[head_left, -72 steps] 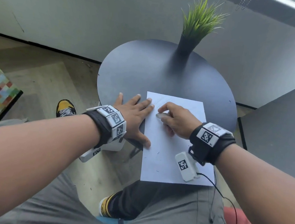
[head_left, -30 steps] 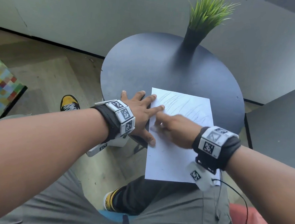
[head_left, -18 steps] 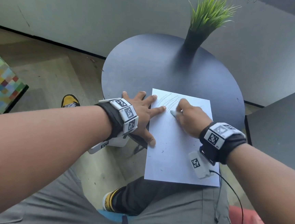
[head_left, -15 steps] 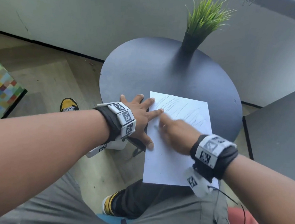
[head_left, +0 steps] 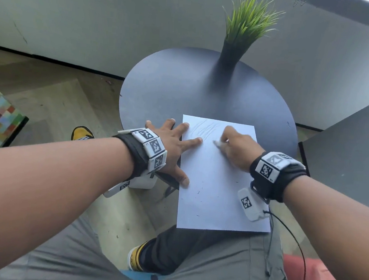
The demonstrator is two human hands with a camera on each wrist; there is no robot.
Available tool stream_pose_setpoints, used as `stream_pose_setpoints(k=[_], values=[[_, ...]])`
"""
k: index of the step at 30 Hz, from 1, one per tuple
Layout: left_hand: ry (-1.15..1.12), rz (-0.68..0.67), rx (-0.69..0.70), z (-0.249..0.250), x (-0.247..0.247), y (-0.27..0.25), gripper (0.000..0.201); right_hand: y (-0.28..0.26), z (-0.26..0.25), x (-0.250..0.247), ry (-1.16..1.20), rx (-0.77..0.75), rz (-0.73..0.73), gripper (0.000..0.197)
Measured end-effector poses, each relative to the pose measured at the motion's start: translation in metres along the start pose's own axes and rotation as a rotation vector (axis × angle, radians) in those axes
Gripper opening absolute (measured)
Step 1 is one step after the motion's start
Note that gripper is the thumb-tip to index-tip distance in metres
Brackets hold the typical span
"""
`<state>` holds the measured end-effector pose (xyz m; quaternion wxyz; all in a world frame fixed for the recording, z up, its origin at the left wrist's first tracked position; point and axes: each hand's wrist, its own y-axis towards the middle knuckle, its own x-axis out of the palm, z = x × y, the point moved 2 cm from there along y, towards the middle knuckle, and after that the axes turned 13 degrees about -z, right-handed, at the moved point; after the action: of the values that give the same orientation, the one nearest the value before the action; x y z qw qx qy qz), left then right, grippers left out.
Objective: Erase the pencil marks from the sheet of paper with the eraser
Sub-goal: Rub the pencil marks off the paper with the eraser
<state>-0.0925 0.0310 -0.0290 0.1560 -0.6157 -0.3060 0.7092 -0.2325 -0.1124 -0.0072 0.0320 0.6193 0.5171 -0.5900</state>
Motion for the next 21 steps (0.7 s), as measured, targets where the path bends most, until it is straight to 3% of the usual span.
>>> stream_pose_setpoints(k=[2,7,10,13,17,19,21], values=[[0.011,-0.004,0.002,0.0,0.0,-0.001,0.122,0.003,0.004,0.003,-0.021,0.022,0.048,0.027],[-0.006,0.008,0.0,0.002,-0.001,-0.002,0.112,-0.002,-0.001,0.003,-0.025,0.004,0.013,0.025],[-0.014,0.033,-0.014,0.006,-0.002,-0.002,0.101,-0.002,-0.009,0.007,-0.117,-0.094,0.011,0.027],[0.005,0.073,-0.018,0.006,0.002,-0.002,0.105,-0.006,-0.023,0.019,-0.205,-0.21,-0.035,0.028],[0.06,0.058,-0.036,0.004,0.001,0.0,0.116,0.001,-0.018,0.009,-0.125,-0.121,0.028,0.026],[0.098,0.082,-0.026,0.003,0.0,0.0,0.116,-0.006,-0.026,0.02,-0.194,-0.209,-0.002,0.024],[0.103,0.101,-0.021,0.002,0.003,-0.001,0.116,-0.021,-0.039,0.036,-0.267,-0.349,-0.144,0.025]])
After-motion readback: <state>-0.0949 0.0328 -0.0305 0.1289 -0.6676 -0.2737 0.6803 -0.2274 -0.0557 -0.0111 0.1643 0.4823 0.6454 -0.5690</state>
